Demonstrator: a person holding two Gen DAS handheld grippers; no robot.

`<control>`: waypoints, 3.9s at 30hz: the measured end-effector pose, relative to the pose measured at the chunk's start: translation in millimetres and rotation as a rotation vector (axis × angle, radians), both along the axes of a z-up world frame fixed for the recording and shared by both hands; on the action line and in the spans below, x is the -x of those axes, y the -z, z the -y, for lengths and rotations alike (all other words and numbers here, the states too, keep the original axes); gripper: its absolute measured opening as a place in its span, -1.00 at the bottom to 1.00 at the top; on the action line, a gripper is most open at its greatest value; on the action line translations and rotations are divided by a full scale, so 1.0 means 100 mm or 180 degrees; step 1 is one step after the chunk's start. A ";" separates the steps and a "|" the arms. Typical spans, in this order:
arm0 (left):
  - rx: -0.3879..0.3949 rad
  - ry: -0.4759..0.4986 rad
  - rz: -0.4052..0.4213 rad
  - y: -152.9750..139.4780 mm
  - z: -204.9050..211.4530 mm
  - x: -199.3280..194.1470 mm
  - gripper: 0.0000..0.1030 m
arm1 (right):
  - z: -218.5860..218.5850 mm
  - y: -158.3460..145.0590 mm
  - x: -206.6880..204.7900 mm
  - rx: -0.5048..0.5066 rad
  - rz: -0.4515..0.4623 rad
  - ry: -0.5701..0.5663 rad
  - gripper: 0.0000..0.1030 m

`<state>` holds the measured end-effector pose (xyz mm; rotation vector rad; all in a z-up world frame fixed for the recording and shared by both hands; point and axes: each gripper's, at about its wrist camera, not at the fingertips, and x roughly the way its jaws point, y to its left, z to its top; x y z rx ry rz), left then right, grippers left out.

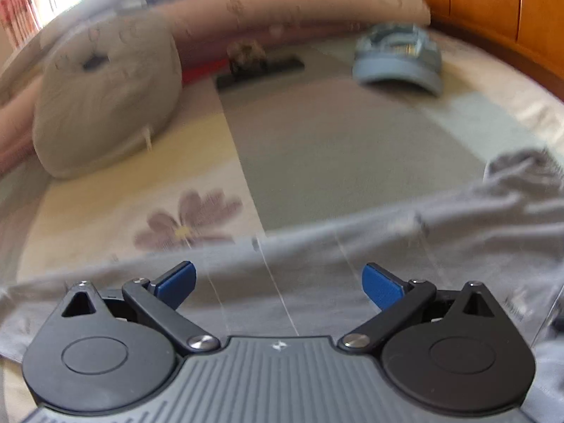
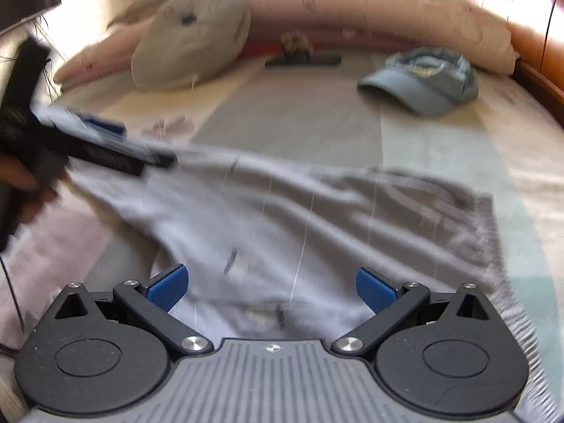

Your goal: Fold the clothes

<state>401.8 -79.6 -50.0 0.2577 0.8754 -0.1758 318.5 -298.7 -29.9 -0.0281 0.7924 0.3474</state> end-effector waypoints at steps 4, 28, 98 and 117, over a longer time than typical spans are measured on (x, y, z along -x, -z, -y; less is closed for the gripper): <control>0.0490 -0.0391 -0.0251 0.13 -0.26 0.25 0.99 | 0.07 -0.16 -0.23 0.0045 0.0206 -0.0028 1.00; 0.0696 -0.0757 -0.0257 -0.09 -0.70 0.67 0.99 | -0.10 0.19 -1.34 -0.1546 -0.1081 -0.1188 1.00; 0.0666 -0.0597 -0.0108 -0.13 -0.33 0.45 0.99 | -0.02 -0.11 -1.60 0.1148 0.0263 -0.1468 -0.94; 0.0671 -0.0662 -0.0201 -0.17 -0.54 0.58 0.99 | 1.26 -0.17 -1.69 0.0293 -0.0070 -0.0593 0.11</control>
